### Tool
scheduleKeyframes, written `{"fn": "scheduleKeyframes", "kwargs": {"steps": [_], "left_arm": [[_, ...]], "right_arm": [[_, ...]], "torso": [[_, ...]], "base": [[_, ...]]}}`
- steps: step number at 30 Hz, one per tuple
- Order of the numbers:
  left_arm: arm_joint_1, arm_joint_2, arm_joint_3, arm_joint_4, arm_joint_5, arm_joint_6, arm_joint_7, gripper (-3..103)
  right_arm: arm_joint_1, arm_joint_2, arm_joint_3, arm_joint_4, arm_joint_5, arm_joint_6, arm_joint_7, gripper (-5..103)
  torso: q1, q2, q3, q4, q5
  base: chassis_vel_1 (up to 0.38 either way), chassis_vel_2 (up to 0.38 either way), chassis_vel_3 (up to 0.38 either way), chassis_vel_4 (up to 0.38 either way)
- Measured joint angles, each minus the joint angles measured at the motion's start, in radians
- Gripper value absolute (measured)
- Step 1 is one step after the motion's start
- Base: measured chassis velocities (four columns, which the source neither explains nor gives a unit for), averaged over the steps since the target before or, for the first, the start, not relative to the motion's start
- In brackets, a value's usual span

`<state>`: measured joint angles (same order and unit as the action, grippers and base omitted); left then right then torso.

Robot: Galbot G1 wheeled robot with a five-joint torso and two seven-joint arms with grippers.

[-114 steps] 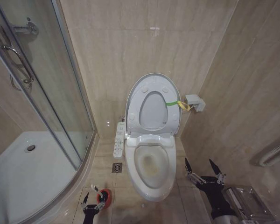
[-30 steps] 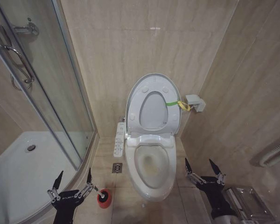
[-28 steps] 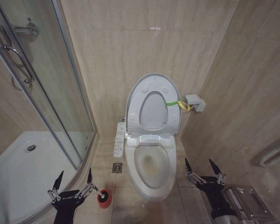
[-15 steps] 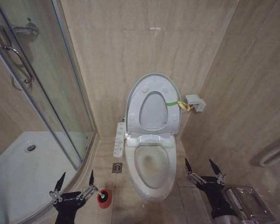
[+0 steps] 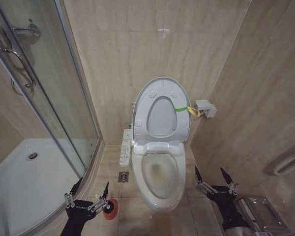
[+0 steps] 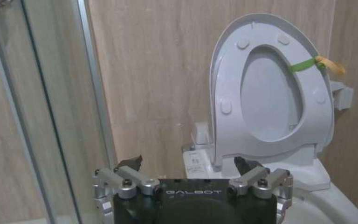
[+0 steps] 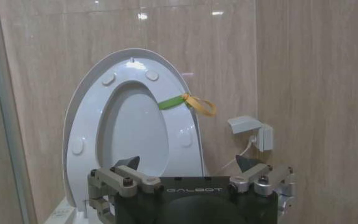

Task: Open the toilet lid, clean the toilet bowl with a toilet brush, close the toilet lid, and flush.

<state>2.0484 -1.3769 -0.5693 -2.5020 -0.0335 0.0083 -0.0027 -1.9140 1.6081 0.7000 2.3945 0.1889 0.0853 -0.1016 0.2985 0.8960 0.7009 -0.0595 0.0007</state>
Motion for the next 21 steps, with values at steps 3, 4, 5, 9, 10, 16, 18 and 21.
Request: {"fn": "scheduleKeyframes", "kwargs": {"steps": [3, 4, 5, 9, 10, 16, 18, 21], "left_arm": [[0.008, -0.005, -0.013, 0.0, 0.0, -0.011, 0.005, 98], [0.008, -0.005, -0.013, 0.0, 0.0, -0.011, 0.005, 98], [0.009, -0.007, -0.013, 0.0, 0.0, -0.019, 0.004, 98], [0.009, -0.016, -0.008, 0.0, 0.0, -0.032, 0.001, 98], [0.009, -0.018, -0.005, 0.0, 0.003, -0.033, 0.001, 98], [0.008, -0.02, 0.0, 0.0, 0.01, -0.033, 0.001, 99], [0.008, -0.02, 0.0, 0.0, 0.01, -0.033, 0.001, 99], [0.008, -0.02, 0.0, 0.0, 0.01, -0.033, 0.001, 99]], "right_arm": [[0.0, 0.0, 0.0, 0.0, 0.0, 0.0, 0.0, 100], [0.0, 0.0, 0.0, 0.0, 0.0, 0.0, 0.0, 100], [0.0, 0.0, 0.0, 0.0, 0.0, 0.0, 0.0, 100], [0.0, 0.0, 0.0, 0.0, 0.0, 0.0, 0.0, 100], [0.0, 0.0, 0.0, 0.0, 0.0, 0.0, 0.0, 100], [0.0, 0.0, 0.0, 0.0, 0.0, 0.0, 0.0, 100], [0.0, 0.0, 0.0, 0.0, 0.0, 0.0, 0.0, 100], [0.0, 0.0, 0.0, 0.0, 0.0, 0.0, 0.0, 100]], "torso": [[0.0, 0.0, 0.0, 0.0, 0.0], [0.0, 0.0, 0.0, 0.0, 0.0], [0.0, 0.0, 0.0, 0.0, 0.0], [0.0, 0.0, 0.0, 0.0, 0.0001], [0.0, 0.0, 0.0, 0.0, 0.0], [0.0, 0.0, 0.0, 0.0, 0.0001], [0.0, 0.0, 0.0, 0.0, 0.0001], [0.0, 0.0, 0.0, 0.0, 0.0001]], "base": [[0.0, 0.0, 0.0, 0.0], [0.0, 0.0, 0.0, 0.0], [0.0, 0.0, 0.0, 0.0], [0.0, 0.0, 0.0, 0.0], [0.0, 0.0, 0.0, 0.0], [0.0, 0.0, 0.0, 0.0], [0.0, 0.0, 0.0, 0.0], [0.0, 0.0, 0.0, 0.0]]}}
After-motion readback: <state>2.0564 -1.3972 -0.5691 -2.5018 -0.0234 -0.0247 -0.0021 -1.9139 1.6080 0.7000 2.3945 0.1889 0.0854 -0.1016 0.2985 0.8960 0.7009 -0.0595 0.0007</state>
